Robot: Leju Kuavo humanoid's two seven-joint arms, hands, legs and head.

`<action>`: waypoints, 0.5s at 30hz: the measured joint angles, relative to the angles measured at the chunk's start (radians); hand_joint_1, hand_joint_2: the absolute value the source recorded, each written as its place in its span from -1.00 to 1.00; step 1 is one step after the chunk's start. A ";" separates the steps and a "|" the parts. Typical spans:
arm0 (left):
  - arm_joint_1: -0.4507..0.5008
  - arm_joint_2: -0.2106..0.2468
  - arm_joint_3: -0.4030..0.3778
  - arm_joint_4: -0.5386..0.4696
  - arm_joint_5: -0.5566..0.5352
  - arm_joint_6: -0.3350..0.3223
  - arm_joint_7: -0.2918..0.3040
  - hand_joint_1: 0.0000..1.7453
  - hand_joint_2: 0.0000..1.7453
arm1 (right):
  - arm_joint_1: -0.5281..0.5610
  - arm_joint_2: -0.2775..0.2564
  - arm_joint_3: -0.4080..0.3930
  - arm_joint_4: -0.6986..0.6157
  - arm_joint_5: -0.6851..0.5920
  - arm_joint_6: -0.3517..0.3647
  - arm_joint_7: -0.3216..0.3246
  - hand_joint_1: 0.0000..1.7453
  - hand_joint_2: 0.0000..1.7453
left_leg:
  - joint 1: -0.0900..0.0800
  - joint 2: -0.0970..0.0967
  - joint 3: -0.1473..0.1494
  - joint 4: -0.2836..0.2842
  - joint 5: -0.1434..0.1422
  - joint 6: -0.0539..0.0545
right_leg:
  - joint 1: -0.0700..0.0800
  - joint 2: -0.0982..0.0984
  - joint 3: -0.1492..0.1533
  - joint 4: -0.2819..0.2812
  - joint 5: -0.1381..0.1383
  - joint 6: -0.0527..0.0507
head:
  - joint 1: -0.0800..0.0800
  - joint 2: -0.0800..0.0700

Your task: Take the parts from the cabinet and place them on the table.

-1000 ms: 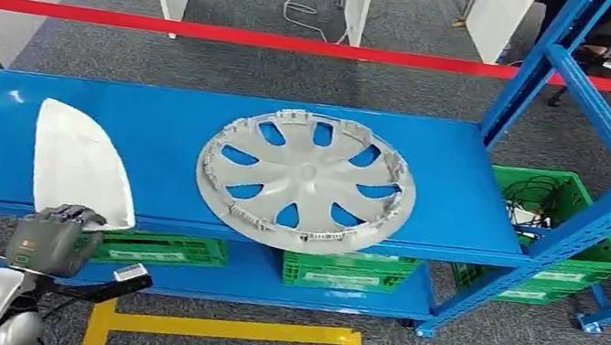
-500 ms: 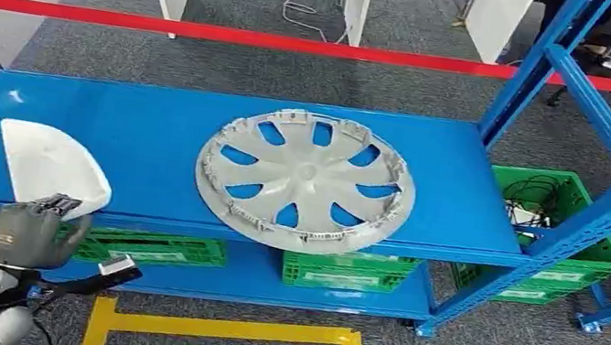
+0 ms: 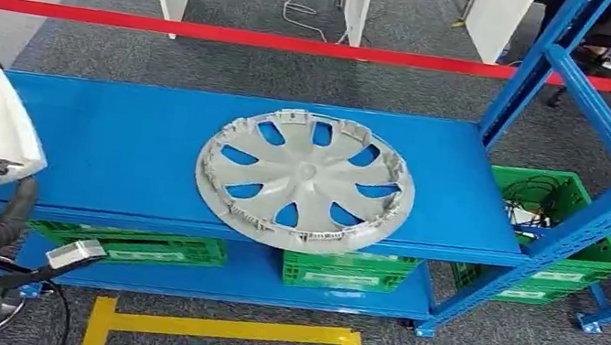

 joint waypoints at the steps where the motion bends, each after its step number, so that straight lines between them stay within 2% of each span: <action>1: 0.000 -0.008 0.011 -0.014 0.003 0.000 -0.023 1.00 1.00 | 0.000 0.000 0.000 0.000 -0.002 0.000 -0.001 -1.00 -1.00 | 0.000 0.000 0.000 0.000 0.000 0.000 | 0.000 0.000 0.000 0.000 0.000 0.000 | 0.000 0.000; 7: 0.004 -0.049 0.039 -0.085 -0.018 0.000 -0.055 1.00 1.00 | -0.001 0.000 0.000 0.000 -0.005 -0.001 -0.008 -1.00 -1.00 | 0.000 0.000 0.000 0.000 0.000 0.000 | 0.000 0.000 0.000 0.000 0.000 0.000 | 0.000 0.000; 15: 0.013 -0.077 0.075 -0.098 -0.017 0.000 -0.062 1.00 1.00 | -0.002 0.000 0.000 0.000 -0.009 -0.001 -0.011 -1.00 -1.00 | 0.000 0.000 0.000 0.000 0.000 0.000 | 0.000 0.000 0.000 0.000 0.000 0.000 | 0.000 0.000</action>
